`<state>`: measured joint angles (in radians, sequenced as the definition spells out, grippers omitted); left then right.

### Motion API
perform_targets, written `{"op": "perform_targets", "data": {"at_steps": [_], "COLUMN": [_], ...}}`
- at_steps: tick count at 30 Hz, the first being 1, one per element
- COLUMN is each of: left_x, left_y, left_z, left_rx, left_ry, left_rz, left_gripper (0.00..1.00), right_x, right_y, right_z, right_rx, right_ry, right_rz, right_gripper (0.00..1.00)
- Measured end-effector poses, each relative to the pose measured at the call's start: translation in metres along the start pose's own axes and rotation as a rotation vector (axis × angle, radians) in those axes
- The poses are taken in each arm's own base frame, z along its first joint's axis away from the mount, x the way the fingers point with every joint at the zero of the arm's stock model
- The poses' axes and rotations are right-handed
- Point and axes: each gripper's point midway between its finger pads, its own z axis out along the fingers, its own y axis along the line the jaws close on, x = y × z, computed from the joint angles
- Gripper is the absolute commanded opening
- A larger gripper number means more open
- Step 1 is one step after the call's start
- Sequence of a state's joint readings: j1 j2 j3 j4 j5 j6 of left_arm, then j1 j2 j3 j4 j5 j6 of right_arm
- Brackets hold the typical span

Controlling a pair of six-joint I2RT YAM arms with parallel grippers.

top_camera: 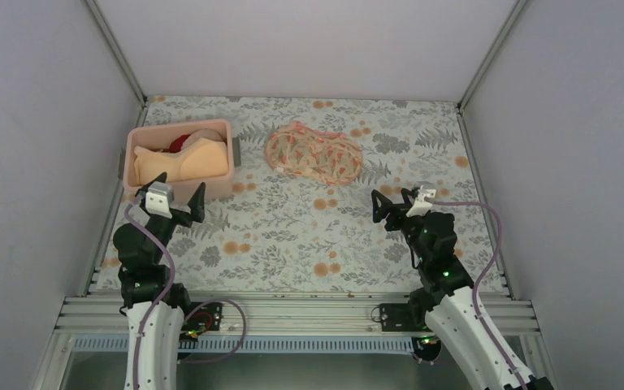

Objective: Unzip the laundry bag and remove the bra

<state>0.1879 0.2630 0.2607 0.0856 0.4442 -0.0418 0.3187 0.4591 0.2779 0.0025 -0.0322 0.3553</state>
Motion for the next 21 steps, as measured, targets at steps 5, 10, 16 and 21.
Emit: {"op": "perform_targets", "data": {"at_steps": [5,10,16,21], "left_x": [0.002,0.000,-0.006,-0.010], "left_y": [0.000,-0.003,-0.012,-0.015], "left_z": [0.001,0.001,-0.001,-0.001], "left_rx": [0.005,0.020,0.067,0.085], "left_ry": [0.002,-0.004,-0.027,-0.050], "left_rz": [-0.001,0.003,0.016,0.028], "left_gripper": [1.00,1.00,1.00,1.00], "right_x": [0.001,-0.006,-0.044,-0.047], "right_y": [-0.005,-0.002,0.021,0.009], "right_z": [0.002,0.006,0.052,0.126], "right_rx": [0.027,0.037,0.020,0.109], "right_ry": [0.004,0.025,0.136,0.282], "right_rz": [0.045,0.077,0.087,0.109], "right_gripper": [1.00,1.00,1.00,1.00]}}
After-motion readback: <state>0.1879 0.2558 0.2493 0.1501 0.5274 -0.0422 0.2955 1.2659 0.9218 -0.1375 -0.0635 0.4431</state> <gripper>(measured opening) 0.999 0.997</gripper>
